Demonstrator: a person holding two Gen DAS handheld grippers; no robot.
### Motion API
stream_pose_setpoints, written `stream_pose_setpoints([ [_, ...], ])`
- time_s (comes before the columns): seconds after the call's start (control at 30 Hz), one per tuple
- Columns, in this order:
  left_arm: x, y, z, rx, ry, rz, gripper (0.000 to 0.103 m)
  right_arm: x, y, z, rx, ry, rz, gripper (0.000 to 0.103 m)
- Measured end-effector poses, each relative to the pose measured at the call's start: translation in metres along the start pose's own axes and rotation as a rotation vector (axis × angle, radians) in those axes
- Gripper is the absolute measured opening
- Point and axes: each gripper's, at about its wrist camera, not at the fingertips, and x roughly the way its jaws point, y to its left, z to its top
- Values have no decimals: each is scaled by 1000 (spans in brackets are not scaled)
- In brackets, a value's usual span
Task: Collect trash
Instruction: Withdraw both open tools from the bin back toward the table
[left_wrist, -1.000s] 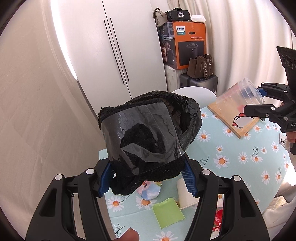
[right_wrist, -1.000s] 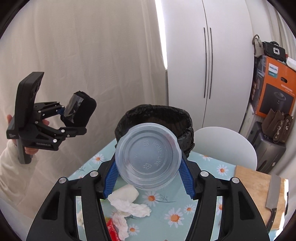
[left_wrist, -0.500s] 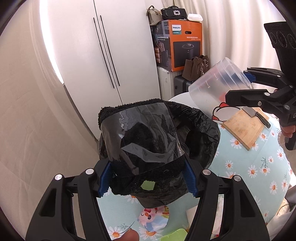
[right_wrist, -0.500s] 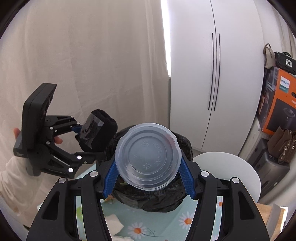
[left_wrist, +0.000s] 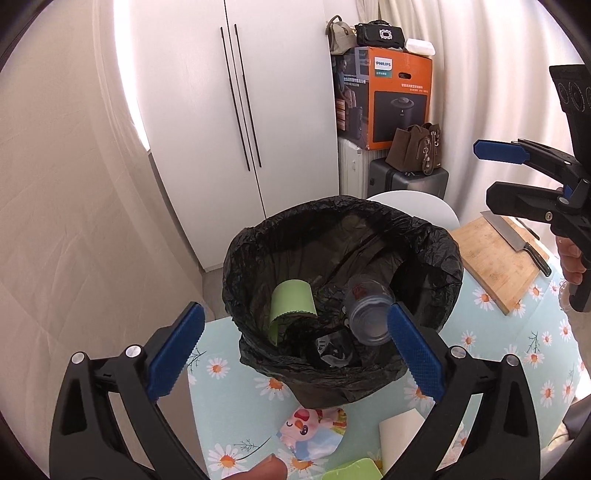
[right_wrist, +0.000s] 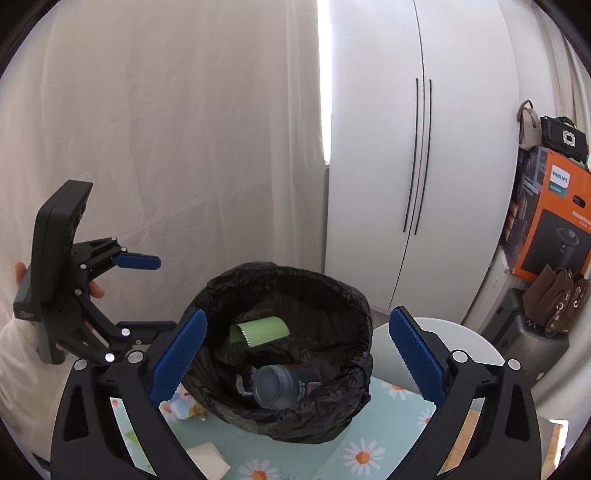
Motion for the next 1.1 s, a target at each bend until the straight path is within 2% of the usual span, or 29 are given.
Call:
stream_pose_setpoints([
  [0.5,-66,-15,-53,-31,54,71,97,-59,51,-35,-55,50,23,95],
  [1.1,-76,-35,-121,-56,190,67,97,-56,84,-94,-104,225,72,95],
])
